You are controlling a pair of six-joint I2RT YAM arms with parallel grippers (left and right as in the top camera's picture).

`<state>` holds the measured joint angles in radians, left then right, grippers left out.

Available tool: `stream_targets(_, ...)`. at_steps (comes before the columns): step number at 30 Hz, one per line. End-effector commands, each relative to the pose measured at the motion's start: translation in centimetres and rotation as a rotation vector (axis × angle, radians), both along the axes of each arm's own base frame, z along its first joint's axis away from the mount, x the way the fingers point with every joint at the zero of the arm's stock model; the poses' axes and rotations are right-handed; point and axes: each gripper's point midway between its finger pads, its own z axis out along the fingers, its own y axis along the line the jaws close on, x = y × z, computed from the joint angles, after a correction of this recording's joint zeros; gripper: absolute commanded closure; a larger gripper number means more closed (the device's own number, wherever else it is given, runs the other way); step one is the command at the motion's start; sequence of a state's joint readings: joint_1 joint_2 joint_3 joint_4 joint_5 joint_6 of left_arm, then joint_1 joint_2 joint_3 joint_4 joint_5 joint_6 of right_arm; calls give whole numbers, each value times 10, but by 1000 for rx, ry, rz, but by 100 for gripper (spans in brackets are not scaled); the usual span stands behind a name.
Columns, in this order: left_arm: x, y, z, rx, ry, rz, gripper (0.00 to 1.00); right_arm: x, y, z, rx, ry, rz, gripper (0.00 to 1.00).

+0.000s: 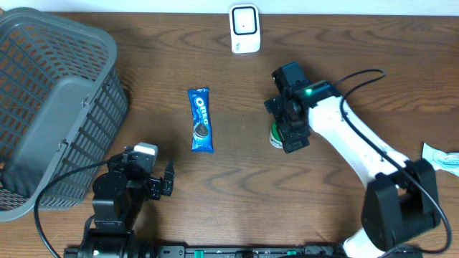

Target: Scan the item barcode

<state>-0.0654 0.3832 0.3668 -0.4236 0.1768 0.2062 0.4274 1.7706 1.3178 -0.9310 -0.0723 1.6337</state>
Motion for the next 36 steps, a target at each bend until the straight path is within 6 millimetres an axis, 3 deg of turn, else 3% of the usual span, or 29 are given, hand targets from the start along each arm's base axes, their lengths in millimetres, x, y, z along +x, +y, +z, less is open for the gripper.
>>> stream_targets(1, -1, 2, -2, -4, 3, 13, 2, -6, 3, -21, 4, 71, -29, 1)
stream_targets(6, -1, 2, -2, -4, 3, 13, 2, -4, -1, -47, -33, 114, -35, 1)
stream_targets(10, -1, 2, -2, -4, 3, 13, 2, -6, -8, -64, -79, 146, -20, 7)
stream_targets(17, -1, 2, -2, -4, 3, 13, 2, -4, -12, -71, -97, 136, 175, 25)
stream_targets(20, -1, 2, -2, -4, 3, 13, 2, 0, -15, -70, -105, 102, 367, 39)
stream_targets(23, -1, 2, -2, -4, 3, 13, 2, 8, -19, -67, -117, 56, 580, 45)
stream_targets(27, -1, 2, -2, -4, 3, 13, 2, 20, -19, -58, -135, -30, 981, 42)
stream_targets(32, -1, 2, -2, -4, 3, 13, 2, 16, -8, -50, -101, -120, 1479, 36)
stream_targets(35, -1, 2, -2, -4, 3, 13, 2, 11, -10, -51, -107, -127, 1642, 33)
stream_targets(36, -1, 2, -2, -4, 3, 13, 2, 10, -10, -51, -105, -124, 1661, 27)
